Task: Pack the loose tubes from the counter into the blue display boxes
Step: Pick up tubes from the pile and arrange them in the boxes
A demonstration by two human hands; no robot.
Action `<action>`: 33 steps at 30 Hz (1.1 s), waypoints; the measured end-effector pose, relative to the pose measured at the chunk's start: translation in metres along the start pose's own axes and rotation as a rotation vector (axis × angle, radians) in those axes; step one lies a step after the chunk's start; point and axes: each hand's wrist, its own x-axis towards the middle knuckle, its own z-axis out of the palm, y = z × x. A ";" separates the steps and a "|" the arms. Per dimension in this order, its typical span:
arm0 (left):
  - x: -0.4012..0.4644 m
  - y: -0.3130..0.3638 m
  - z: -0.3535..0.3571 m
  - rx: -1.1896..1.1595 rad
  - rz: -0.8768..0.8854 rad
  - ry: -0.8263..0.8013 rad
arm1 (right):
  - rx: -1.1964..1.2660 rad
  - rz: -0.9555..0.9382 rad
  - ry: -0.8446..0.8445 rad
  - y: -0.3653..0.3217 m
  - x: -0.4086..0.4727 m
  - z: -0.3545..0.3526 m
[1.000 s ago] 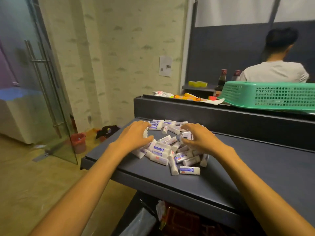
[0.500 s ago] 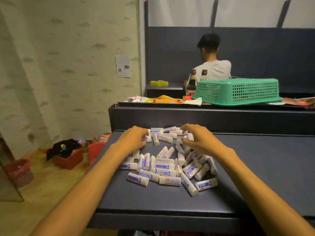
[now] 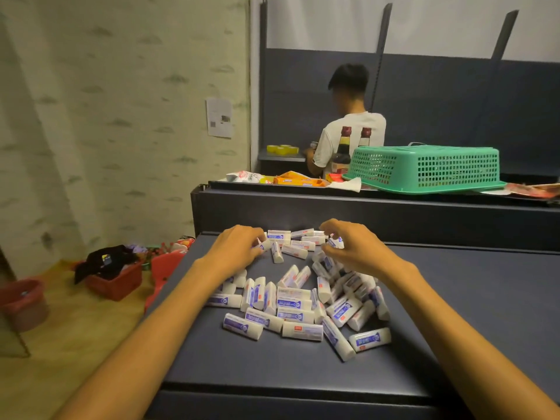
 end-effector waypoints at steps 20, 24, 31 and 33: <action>-0.004 -0.002 -0.020 -0.384 0.027 0.167 | 0.043 -0.164 -0.198 -0.031 0.050 0.025; -0.007 -0.008 -0.019 -0.334 0.082 0.196 | 0.015 -0.170 -0.226 -0.043 0.059 0.034; -0.012 -0.018 -0.021 -0.335 0.102 0.242 | -0.144 -0.180 -0.269 -0.050 0.059 0.053; -0.013 -0.020 -0.021 -0.343 0.103 0.240 | -0.128 -0.161 -0.269 -0.048 0.058 0.052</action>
